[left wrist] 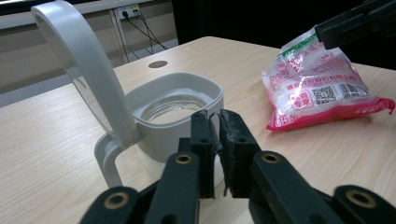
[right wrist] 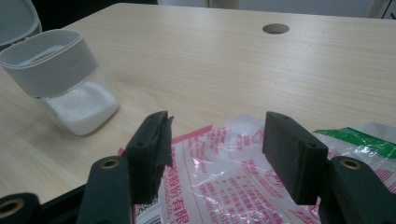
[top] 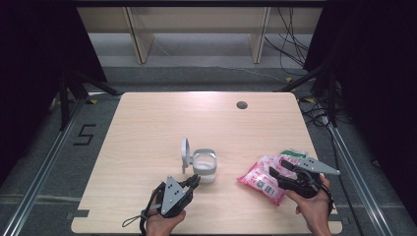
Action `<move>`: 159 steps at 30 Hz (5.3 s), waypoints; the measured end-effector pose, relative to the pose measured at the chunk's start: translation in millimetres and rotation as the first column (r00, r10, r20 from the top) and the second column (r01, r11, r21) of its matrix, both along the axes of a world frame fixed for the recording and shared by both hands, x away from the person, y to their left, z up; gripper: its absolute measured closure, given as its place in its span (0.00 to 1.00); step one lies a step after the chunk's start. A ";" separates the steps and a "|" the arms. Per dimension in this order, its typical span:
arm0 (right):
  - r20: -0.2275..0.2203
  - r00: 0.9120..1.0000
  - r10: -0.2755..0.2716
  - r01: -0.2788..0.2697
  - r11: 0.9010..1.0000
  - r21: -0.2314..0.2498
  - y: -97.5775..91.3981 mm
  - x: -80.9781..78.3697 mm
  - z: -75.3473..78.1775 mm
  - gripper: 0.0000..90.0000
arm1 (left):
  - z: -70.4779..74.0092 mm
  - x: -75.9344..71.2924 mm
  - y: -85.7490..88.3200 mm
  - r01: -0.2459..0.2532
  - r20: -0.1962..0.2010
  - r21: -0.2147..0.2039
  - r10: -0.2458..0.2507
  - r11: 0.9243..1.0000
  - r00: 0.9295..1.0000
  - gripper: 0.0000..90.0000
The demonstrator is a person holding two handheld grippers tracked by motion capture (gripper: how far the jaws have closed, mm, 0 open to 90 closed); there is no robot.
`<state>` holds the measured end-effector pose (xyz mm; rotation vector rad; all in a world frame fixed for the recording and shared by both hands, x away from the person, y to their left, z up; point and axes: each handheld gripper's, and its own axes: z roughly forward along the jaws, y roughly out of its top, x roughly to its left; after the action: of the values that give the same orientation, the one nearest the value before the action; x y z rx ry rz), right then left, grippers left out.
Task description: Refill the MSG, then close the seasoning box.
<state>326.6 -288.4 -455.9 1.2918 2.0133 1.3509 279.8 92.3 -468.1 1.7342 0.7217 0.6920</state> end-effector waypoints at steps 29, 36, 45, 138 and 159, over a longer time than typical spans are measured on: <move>0.006 1.000 -0.001 0.001 1.000 -0.014 -4.7 0.3 -1.8 0.47 | -4.2 20.0 37.5 -0.127 -0.018 -0.027 0.127 0.991 0.992 0.99; -0.016 1.000 -0.015 0.015 1.000 0.012 -0.9 -1.4 -0.5 0.47 | -0.3 31.4 41.9 -0.150 -0.021 -0.037 0.150 0.988 0.989 0.99; -0.004 1.000 0.005 -0.005 1.000 -0.009 2.8 1.2 -2.5 0.46 | 1.5 37.8 42.3 -0.153 -0.023 -0.033 0.153 0.988 0.988 0.99; 0.018 0.998 0.058 -0.058 0.998 -0.011 11.4 -11.2 -4.8 0.45 | 28.2 37.0 5.3 0.039 -0.007 -0.060 -0.039 0.997 0.999 0.49; 0.012 0.997 0.078 -0.078 0.997 0.007 15.1 -15.0 -4.2 0.45 | 21.6 22.5 9.5 0.043 -0.033 -0.054 -0.045 0.998 0.998 0.34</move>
<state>311.6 -273.3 -460.1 1.2172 2.0717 1.3988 302.3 101.8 -446.5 1.7117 0.7169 0.6088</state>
